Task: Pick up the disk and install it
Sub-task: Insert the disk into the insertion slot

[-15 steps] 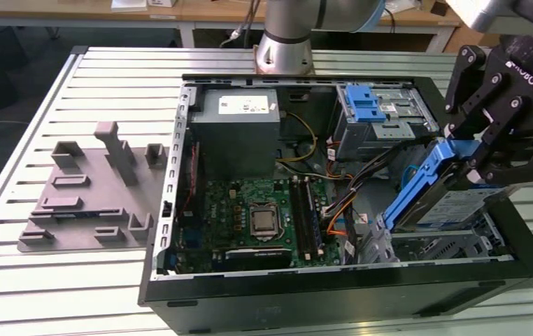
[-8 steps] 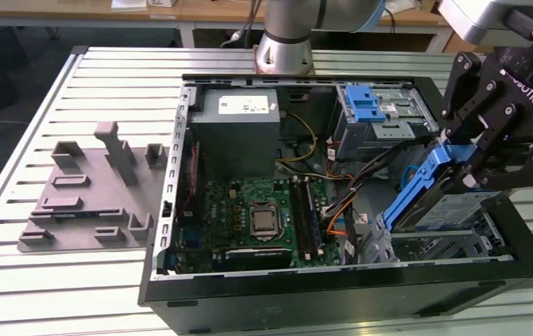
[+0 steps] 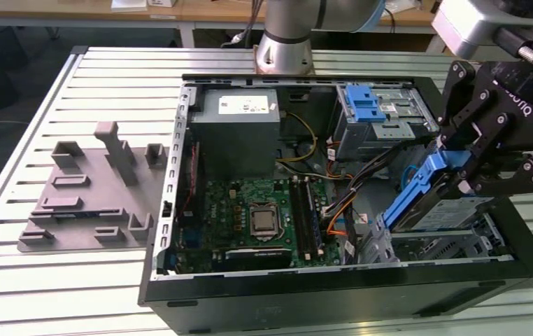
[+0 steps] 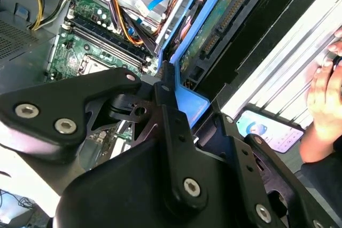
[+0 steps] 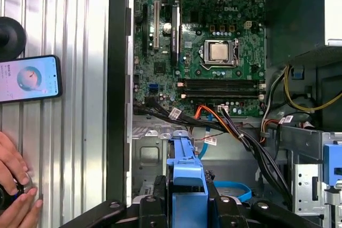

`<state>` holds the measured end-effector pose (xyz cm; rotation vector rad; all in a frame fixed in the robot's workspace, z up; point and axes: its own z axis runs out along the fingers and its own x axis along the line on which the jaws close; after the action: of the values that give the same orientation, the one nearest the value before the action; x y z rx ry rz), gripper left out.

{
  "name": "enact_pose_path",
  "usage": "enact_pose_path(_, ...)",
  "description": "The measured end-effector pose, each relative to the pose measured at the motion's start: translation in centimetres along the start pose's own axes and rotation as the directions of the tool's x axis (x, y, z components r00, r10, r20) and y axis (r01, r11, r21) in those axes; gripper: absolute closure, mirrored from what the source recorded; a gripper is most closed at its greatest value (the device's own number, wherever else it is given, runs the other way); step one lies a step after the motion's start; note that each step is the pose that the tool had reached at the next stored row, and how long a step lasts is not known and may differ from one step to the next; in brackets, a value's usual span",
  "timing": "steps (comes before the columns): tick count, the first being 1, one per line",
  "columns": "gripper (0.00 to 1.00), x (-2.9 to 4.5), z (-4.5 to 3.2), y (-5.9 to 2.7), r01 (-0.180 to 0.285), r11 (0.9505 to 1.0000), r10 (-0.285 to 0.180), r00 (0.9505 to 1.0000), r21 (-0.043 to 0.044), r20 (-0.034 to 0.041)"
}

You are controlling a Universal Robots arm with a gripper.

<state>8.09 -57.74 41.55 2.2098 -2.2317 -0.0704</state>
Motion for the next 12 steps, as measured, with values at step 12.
enact_pose_path(12, 0.64, 0.06, 2.05, -0.09, 0.000, 1.0000, 0.000, 1.0000, -0.0001, 0.0001)
